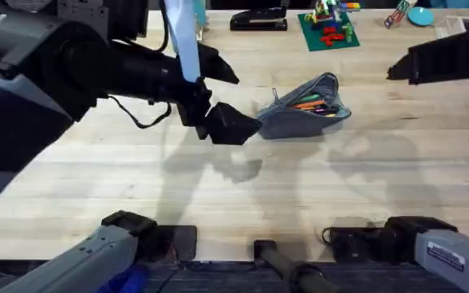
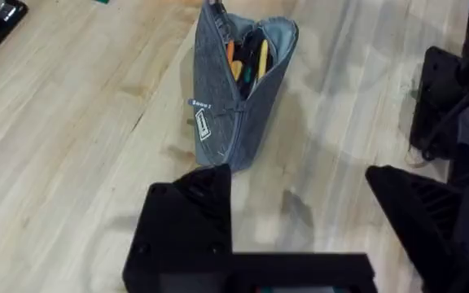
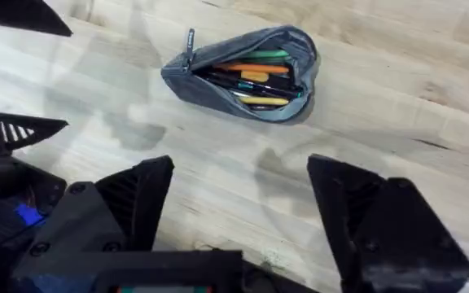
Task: Unzip the bag, pick up the pens from the table one at a time and place them inside, then zip the bag closed.
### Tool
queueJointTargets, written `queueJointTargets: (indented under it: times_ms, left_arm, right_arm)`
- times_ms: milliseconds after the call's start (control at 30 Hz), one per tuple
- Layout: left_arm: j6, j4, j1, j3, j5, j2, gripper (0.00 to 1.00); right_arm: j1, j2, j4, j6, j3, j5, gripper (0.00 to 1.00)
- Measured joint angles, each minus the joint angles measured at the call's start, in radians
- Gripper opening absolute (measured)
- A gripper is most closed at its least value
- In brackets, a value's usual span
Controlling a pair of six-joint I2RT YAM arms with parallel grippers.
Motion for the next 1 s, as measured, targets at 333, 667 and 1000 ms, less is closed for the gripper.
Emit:
queueJointTargets:
  times_ms: [333,667,1000]
  left_arm:
    - [0.235,0.000,0.000,-0.010,0.006,0.002,0.995]
    - [0.395,0.005,0.000,-0.010,0.077,0.091,0.995]
    - [0.500,0.022,0.005,-0.012,0.178,0.210,0.997]
  right_arm:
    - [0.000,0.000,0.000,0.000,0.000,0.000,0.998]
    - [0.000,0.000,0.000,0.003,0.000,0.000,0.998]
    - [0.000,0.000,0.000,0.003,0.000,0.000,0.998]
